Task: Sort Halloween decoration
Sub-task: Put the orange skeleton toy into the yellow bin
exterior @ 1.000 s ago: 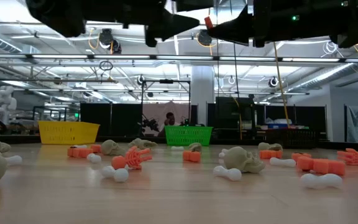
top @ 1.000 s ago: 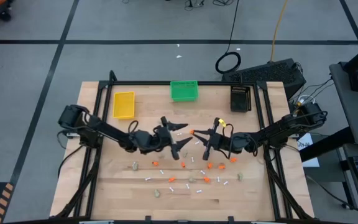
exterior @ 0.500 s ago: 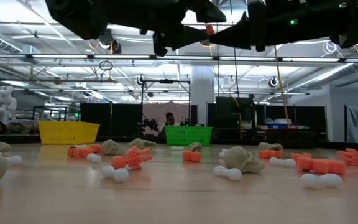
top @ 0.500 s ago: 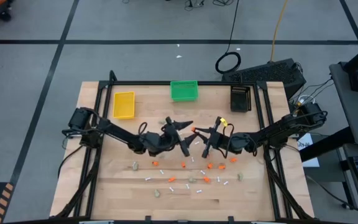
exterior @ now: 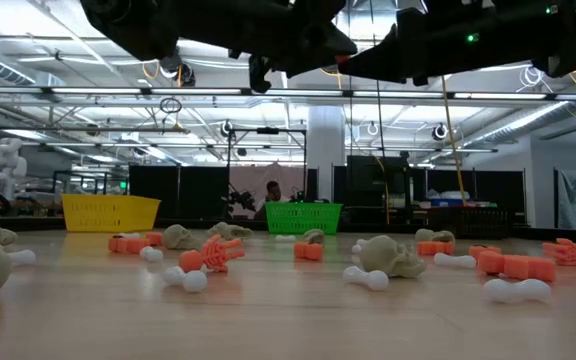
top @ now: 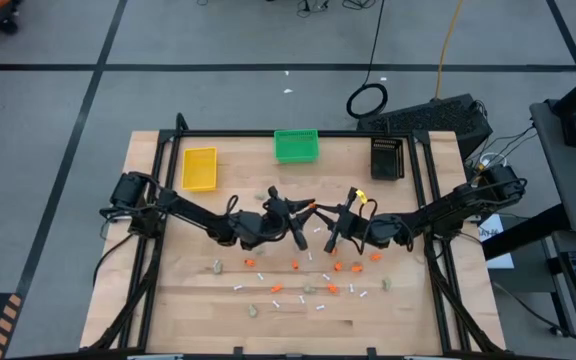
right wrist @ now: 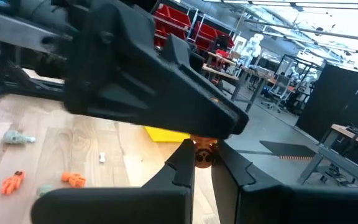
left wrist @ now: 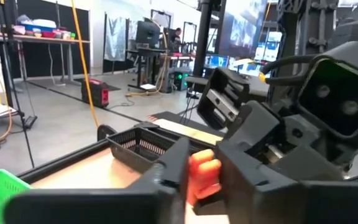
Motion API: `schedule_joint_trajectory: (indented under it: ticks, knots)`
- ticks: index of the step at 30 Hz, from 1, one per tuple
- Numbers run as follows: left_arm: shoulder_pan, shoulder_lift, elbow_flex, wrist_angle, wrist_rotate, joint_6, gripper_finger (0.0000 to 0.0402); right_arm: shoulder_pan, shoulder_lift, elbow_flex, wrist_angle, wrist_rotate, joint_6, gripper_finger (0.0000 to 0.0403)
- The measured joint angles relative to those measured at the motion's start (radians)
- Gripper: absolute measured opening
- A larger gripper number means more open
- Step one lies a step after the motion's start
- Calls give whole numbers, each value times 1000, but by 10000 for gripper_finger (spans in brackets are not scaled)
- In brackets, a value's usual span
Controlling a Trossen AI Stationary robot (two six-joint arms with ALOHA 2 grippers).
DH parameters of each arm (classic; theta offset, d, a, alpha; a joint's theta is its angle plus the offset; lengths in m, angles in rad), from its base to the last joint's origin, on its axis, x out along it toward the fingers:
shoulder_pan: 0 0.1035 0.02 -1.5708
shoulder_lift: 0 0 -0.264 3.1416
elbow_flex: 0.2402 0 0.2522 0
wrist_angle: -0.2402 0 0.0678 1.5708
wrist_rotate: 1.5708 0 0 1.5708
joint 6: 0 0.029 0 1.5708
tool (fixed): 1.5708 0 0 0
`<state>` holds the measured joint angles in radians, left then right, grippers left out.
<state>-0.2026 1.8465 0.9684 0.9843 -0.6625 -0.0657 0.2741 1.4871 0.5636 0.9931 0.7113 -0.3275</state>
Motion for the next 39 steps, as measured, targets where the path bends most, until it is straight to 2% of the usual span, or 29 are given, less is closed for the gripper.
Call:
schedule_joint_trajectory:
  ticks: [4,8,11,17,21,25,27,30,34,39]
  knots:
    - [2,0,0,0,20,3,13,0,0,-1,-1,2,0,17]
    - [4,0,0,-2,23,3,24,1,0,-1,-2,38,1,38]
    - [2,0,0,-3,30,3,28,1,0,-1,-3,47,3,72]
    - [1,0,0,-3,38,26,22,2,0,-1,-17,56,81,168]
    - [1,-10,-2,-6,38,50,22,2,0,0,-84,54,152,227]
    - [4,-40,-9,-30,37,80,22,2,0,0,-171,16,221,266]
    - [14,-75,-10,-89,36,80,21,2,0,0,-200,-15,249,278]
    - [38,-169,-10,-285,36,73,21,2,0,0,-240,-82,275,285]
    - [91,-301,-10,-544,104,72,21,2,0,0,-264,-170,281,281]
    - [179,-471,-9,-836,182,72,21,3,0,0,-281,-188,255,273]
